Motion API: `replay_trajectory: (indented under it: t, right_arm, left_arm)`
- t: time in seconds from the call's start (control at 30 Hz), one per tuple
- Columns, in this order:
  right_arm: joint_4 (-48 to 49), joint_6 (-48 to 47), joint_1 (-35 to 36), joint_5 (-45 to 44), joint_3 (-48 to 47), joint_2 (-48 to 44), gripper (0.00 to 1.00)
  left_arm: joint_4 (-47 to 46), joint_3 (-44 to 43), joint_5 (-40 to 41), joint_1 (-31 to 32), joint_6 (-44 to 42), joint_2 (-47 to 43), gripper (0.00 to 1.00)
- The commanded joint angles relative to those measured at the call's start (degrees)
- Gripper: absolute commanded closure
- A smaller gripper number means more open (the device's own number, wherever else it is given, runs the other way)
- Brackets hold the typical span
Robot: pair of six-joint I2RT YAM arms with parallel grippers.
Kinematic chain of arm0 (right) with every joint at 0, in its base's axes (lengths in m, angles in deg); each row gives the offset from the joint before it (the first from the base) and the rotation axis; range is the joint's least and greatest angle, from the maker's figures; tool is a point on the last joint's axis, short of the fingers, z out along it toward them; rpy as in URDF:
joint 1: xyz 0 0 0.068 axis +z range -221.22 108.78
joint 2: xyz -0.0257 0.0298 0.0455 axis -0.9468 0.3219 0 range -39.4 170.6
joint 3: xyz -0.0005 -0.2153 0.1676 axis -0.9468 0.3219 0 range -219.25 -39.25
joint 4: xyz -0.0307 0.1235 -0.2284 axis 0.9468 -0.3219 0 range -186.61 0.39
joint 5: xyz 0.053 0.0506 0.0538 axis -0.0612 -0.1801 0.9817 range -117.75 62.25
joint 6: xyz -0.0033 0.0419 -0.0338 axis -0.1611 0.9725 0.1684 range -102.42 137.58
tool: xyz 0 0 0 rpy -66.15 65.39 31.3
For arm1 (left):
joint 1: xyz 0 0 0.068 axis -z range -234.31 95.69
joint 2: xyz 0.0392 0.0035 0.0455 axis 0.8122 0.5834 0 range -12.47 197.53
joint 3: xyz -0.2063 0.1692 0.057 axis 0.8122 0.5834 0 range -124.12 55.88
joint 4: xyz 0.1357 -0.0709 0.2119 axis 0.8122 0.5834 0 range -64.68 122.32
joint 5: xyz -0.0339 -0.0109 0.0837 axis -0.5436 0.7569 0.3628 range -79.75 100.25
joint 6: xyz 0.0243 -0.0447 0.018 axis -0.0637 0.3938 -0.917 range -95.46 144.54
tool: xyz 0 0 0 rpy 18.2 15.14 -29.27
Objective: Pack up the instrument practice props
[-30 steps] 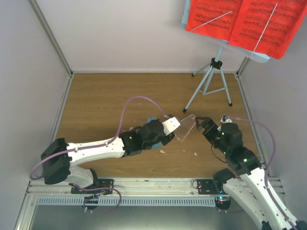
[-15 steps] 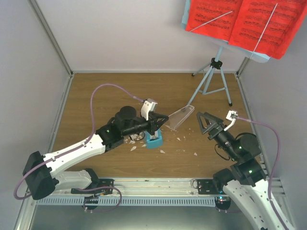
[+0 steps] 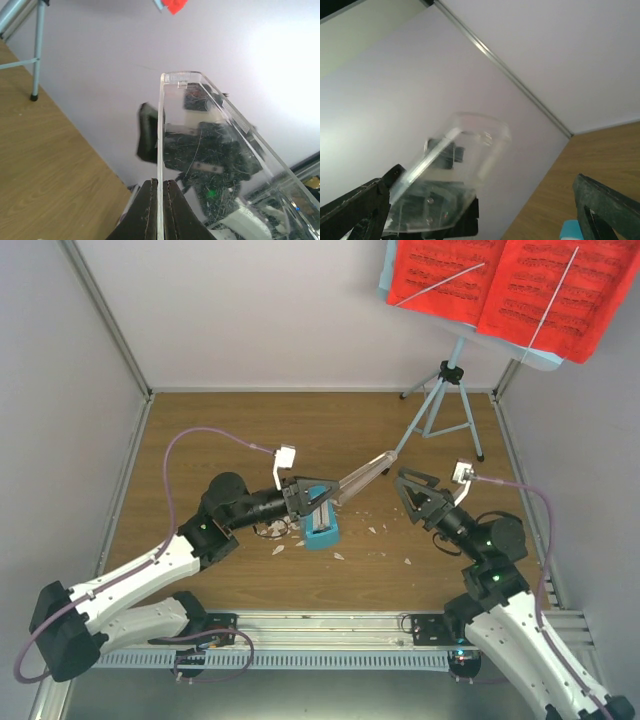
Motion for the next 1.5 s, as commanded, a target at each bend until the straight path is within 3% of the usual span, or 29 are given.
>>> replay_trajectory:
  t: [0.0,0.37,0.67,0.77,1.03,1.47]
  right_arm:
    - [12.7,5.8,0.5,5.1,2.0,3.3,0.0]
    - [27.2,5.6,7.1,4.4,-2.7,13.9,0.0]
    - [29.6,3.3,11.9,-1.4,-4.6,17.4,0.04]
    - [29.7,3.7,12.5,-0.9,-5.2,18.6,0.09]
    - [30.5,3.5,13.9,-0.4,-5.7,20.9,0.1]
    - [29.3,3.0,13.9,-1.7,-5.5,19.9,0.26]
  left_arm:
    - [-7.4,0.4,-1.5,-0.3,4.3,-1.6,1.0]
    - [-11.1,1.5,-1.9,-0.4,7.0,-1.8,1.0]
    - [-12.5,1.5,-2.1,-0.3,7.6,-1.7,1.0]
    - [-13.0,1.7,-2.1,-0.4,7.9,-1.7,1.0]
    - [-13.8,1.8,-2.5,-0.4,8.2,-1.7,1.0]
    - [-12.5,2.1,-3.0,-0.4,6.8,-1.5,1.0]
